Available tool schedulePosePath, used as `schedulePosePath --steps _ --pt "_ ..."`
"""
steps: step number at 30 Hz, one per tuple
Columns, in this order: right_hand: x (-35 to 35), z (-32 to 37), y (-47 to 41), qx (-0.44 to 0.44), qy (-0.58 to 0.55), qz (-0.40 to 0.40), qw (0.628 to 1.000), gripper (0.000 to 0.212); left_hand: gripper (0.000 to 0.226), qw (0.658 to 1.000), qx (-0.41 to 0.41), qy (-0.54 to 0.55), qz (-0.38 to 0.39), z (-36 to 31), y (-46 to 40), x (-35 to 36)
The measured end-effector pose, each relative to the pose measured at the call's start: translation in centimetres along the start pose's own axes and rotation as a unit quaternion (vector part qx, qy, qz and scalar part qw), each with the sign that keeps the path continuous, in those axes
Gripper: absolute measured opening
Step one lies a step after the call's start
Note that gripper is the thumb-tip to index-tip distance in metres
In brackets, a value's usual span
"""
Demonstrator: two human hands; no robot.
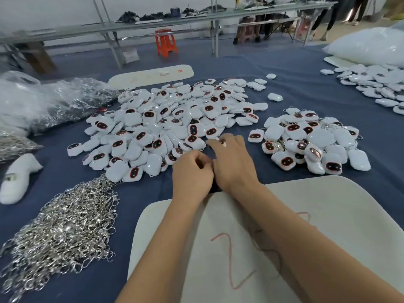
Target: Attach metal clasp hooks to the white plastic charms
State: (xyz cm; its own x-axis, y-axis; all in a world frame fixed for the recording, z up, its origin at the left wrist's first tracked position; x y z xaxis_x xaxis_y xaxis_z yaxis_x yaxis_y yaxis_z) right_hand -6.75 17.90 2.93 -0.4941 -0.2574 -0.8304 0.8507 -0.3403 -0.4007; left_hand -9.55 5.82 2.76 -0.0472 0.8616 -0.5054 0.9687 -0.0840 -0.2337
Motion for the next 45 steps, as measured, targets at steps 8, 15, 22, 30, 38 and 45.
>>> schedulePosePath --steps 8,15,22,30,38,45 --pt "1.6 2.7 -1.6 0.019 0.081 0.019 0.996 0.058 0.017 0.987 0.114 -0.082 0.076 0.7 1.0 -2.6" --pt "1.1 3.8 -0.6 0.019 0.072 0.006 0.997 0.018 0.012 0.984 0.135 -0.107 0.045 2.4 1.7 -7.7" --pt "0.9 12.4 2.3 -0.071 -0.118 -0.06 0.989 0.025 0.026 0.913 0.011 -0.395 -0.104 8.4 0.8 -16.6" --pt "7.1 19.7 4.3 -0.206 -0.032 0.142 0.968 0.02 0.012 0.914 0.012 -0.4 -0.067 8.7 0.5 -16.9" --pt "5.9 16.3 3.2 -0.124 -0.211 0.171 0.954 0.014 0.008 0.949 0.028 -0.311 -0.035 7.5 0.0 -15.6" --pt "0.4 6.9 2.6 0.039 -0.391 0.043 0.919 0.012 0.012 0.998 0.029 0.014 -0.057 2.2 0.5 -10.4"
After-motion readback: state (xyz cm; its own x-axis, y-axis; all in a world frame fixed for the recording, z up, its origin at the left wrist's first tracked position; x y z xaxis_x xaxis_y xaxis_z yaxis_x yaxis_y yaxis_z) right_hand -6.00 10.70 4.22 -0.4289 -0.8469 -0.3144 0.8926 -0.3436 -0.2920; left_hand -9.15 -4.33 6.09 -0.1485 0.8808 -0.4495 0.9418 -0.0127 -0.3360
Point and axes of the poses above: each hand's wrist, its own y-axis away from the middle knuckle, its own x-axis out of the palm, z = x × y, the point moved 9 cm from there along -y, towards the middle knuckle, and after that the axes turned 9 degrees about -z, right-handed, at the moved point
